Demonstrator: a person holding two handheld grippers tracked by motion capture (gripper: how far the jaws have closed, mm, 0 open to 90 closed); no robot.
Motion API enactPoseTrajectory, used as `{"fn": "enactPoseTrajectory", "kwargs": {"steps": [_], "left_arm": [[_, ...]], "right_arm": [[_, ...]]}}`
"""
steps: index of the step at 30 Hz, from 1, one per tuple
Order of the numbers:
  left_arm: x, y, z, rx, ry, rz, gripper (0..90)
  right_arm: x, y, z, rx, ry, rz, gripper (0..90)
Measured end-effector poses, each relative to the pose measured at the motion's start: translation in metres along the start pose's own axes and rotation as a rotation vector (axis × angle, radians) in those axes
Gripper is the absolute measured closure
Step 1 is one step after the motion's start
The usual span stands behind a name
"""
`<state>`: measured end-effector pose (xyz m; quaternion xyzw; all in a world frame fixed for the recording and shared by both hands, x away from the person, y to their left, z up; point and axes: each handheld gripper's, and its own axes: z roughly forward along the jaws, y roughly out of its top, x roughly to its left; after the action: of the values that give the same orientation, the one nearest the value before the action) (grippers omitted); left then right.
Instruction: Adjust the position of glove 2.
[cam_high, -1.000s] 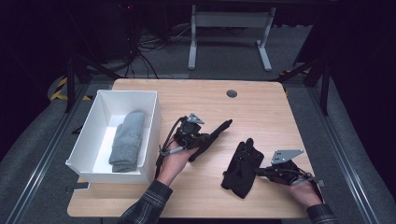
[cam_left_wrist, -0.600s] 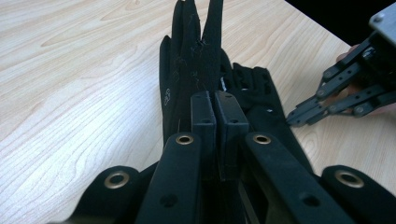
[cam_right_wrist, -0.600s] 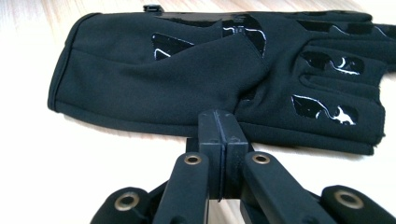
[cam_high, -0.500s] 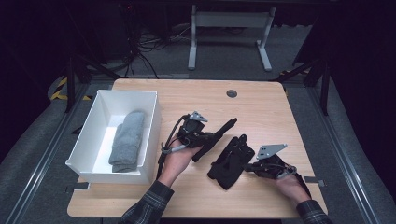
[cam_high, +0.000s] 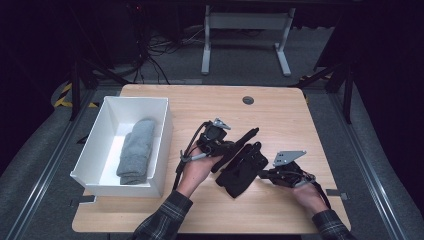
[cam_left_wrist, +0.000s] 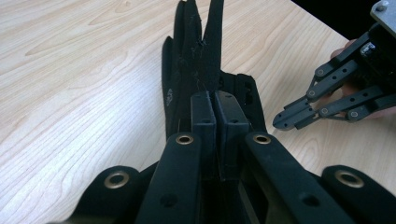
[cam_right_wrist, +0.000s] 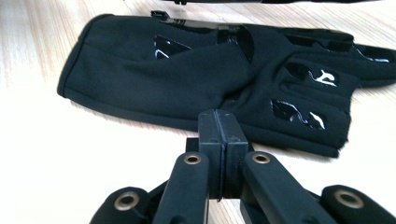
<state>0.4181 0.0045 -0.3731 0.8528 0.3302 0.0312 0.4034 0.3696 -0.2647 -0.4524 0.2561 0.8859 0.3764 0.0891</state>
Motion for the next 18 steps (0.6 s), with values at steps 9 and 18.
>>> {"fn": "enactPoseTrajectory", "kwargs": {"steps": [9,18], "left_arm": [[-0.01,-0.001,0.016,0.047,-0.001,0.001,87.9],[-0.031,0.0,0.035,0.083,-0.043,0.013,87.6]], "right_arm": [[-0.002,-0.001,-0.001,0.0,-0.017,0.002,90.0],[-0.005,-0.002,0.0,0.004,-0.037,0.016,90.0]]}}
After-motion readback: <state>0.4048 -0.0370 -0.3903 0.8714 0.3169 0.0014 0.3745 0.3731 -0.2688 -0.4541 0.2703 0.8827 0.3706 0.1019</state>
